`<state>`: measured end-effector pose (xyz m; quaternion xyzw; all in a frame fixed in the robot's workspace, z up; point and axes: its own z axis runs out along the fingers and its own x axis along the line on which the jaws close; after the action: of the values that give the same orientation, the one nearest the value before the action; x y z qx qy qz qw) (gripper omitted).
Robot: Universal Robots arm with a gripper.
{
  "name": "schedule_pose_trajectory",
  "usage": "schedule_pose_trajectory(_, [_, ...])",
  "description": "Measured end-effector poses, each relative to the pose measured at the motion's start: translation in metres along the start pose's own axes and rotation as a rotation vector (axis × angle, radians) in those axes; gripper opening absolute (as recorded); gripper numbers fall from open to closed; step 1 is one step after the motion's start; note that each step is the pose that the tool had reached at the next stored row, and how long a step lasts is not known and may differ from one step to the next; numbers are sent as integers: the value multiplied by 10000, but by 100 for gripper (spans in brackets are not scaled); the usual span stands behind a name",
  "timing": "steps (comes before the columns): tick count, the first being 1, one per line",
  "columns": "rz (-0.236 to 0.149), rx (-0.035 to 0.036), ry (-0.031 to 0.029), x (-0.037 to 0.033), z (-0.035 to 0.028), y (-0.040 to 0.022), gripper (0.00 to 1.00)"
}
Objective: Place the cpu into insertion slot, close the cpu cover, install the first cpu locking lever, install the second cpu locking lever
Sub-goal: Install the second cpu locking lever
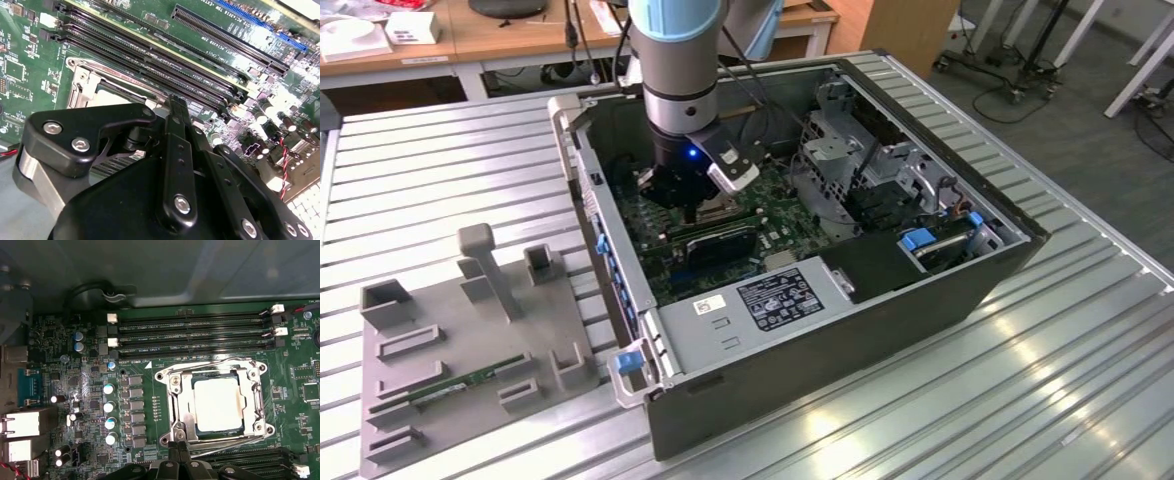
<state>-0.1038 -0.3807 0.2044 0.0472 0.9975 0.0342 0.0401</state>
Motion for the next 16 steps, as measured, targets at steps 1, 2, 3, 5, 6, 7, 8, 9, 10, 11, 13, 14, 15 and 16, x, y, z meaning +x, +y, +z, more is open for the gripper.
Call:
schedule_pose_trajectory(1, [0,0,0,0,1,0,11])
schedule_pose_trajectory(2, [0,-1,-1,2,2,-1,11])
schedule_pose_trajectory(3, [2,-2,-2,6,3,-1,11])
schedule_pose_trajectory(5, [1,-1,-1,14,5,-2,11])
schedule_pose_trajectory(6, [2,-1,-1,17,6,-2,11])
schedule_pose_trajectory(7, [1,0,-1,20,7,-2,11])
schedule_pose_trajectory(8, [1,-1,-1,23,9,-3,11])
schedule_pose_trajectory(9, [0,0,0,24,10,-3,11])
schedule_pose_trajectory(10, [0,0,-1,26,14,-2,11])
schedule_pose_trajectory(11, [2,-1,-1,29,19,0,11])
schedule_pose_trajectory(13, [1,1,0,36,29,7,11])
schedule_pose_trajectory(14, [1,1,0,40,34,11,11])
schedule_pose_trajectory(15, [1,-1,-1,43,39,13,11])
schedule_pose_trajectory(16, [1,1,0,45,43,14,11])
